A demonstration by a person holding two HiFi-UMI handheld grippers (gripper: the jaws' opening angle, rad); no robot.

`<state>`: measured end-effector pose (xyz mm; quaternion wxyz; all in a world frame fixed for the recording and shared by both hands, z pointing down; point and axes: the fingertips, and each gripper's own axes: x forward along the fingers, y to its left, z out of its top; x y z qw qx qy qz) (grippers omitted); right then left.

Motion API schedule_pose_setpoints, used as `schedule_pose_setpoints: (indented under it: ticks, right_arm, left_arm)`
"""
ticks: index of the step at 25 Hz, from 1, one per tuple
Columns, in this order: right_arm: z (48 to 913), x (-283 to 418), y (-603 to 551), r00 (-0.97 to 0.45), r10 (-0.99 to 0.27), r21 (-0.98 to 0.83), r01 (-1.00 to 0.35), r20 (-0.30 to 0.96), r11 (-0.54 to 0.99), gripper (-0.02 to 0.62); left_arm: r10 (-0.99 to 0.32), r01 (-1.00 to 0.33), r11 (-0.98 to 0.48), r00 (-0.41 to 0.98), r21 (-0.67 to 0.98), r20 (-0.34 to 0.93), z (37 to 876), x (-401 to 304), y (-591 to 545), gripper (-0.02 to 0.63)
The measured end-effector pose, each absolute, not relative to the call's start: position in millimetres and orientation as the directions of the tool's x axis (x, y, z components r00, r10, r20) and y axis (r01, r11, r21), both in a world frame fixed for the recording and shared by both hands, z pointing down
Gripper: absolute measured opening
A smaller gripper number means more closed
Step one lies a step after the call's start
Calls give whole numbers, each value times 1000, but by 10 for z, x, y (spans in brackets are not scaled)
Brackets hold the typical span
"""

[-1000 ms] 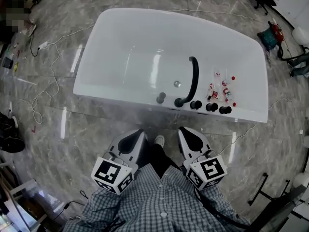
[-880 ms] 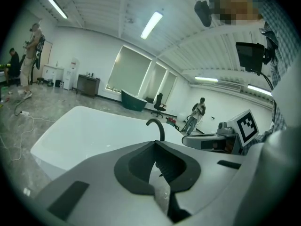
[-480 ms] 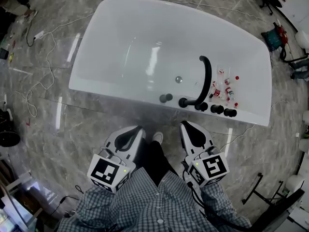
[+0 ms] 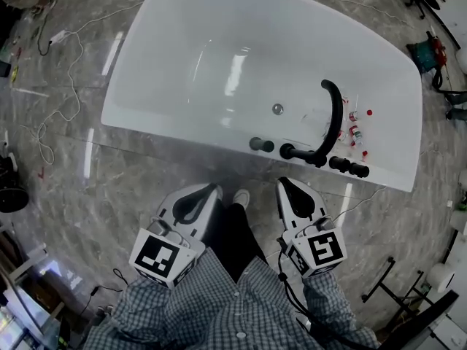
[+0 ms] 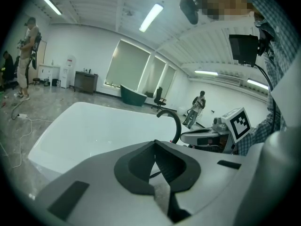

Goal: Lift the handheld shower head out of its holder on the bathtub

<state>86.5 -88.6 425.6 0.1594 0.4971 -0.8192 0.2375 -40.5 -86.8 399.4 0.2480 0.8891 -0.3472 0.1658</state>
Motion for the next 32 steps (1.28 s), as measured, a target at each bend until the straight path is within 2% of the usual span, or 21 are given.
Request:
schedule_pose_setpoints:
  ticks: [32]
  right_arm:
    - [5730, 937, -1312, -441, -666, -234, -894, 601, 381, 18]
  left_arm:
    - [-502, -725, -579, 677, 373, 539, 5024, -356, -1211, 2]
